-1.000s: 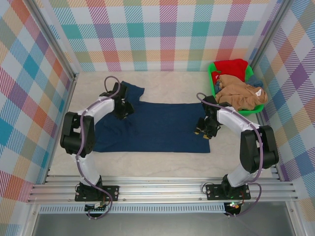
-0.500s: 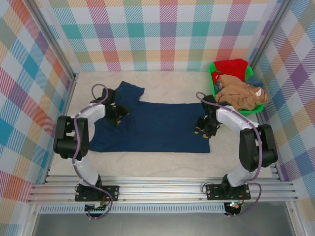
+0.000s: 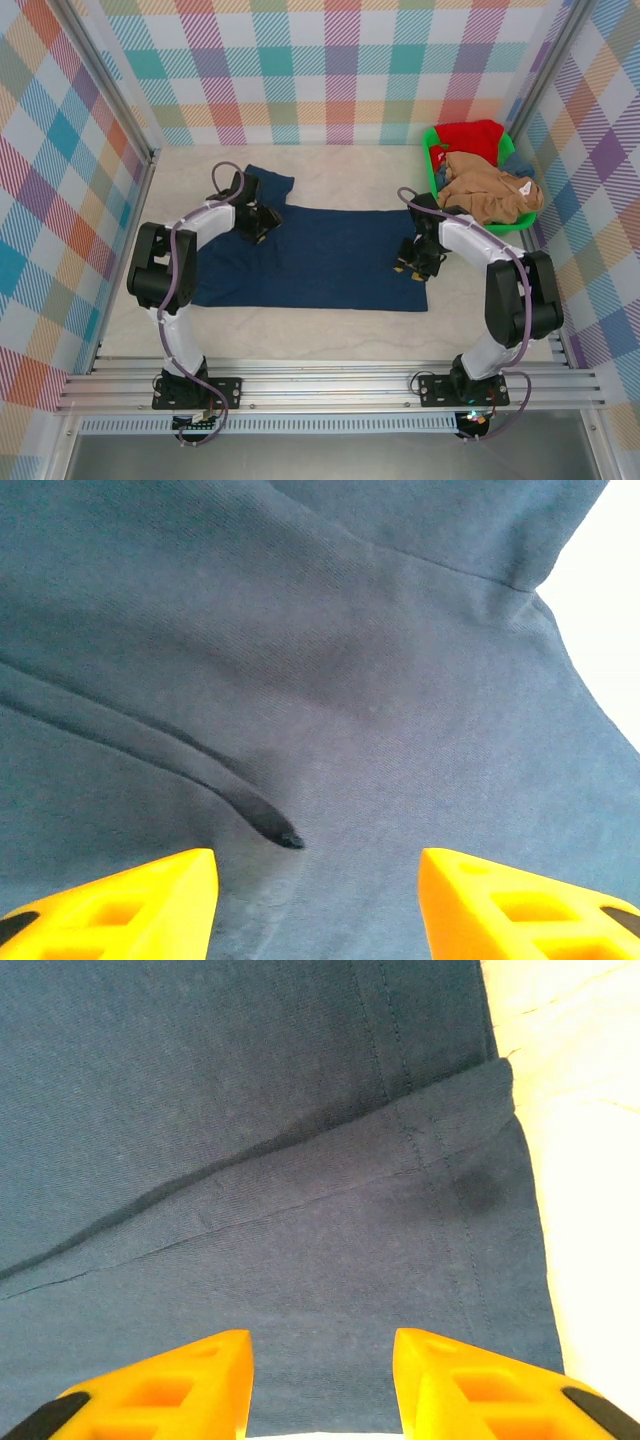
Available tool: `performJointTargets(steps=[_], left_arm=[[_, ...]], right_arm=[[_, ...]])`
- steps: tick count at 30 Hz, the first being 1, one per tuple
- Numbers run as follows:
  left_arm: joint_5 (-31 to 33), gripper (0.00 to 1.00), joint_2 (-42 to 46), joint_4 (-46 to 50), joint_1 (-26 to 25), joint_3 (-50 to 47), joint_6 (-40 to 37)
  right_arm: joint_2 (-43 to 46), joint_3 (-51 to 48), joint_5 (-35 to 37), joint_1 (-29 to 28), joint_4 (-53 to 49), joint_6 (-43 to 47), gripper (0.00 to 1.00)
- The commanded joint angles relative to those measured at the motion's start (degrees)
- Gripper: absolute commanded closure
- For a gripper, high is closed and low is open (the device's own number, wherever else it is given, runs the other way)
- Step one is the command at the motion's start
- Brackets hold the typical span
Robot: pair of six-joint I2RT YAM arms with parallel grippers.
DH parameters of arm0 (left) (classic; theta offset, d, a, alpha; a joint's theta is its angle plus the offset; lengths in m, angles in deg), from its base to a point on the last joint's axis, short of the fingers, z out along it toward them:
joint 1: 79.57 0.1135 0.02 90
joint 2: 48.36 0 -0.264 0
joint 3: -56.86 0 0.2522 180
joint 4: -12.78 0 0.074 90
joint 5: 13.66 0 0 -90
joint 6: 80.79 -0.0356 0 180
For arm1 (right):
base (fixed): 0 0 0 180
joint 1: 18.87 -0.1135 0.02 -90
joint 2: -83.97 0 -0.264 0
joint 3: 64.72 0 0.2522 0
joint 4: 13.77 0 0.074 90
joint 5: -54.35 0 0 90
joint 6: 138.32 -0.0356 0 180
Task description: Fold and stack the t-shirts
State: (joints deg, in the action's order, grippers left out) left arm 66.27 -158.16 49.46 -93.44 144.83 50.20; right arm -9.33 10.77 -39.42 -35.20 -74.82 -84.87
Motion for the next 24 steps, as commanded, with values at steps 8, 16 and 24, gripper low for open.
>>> performJointTargets(steps=[8, 16, 24], left_arm=[[12.19, 0.41, 16.35, 14.27, 6.56, -6.26, 1.51], [2.08, 0.48, 14.86, 1.14, 18.67, -12.01, -3.10], [0.47, 0.47, 5.70, -3.57, 18.96, -6.11, -12.45]], right_arm=[[-2.27, 2.99, -2.56, -0.45, 3.36, 2.10, 0.60], [-6.80, 6.50, -5.24, -1.49, 5.34, 2.80, 0.62], [-9.20, 8.93, -6.16, -2.47, 4.82, 3.47, 0.62]])
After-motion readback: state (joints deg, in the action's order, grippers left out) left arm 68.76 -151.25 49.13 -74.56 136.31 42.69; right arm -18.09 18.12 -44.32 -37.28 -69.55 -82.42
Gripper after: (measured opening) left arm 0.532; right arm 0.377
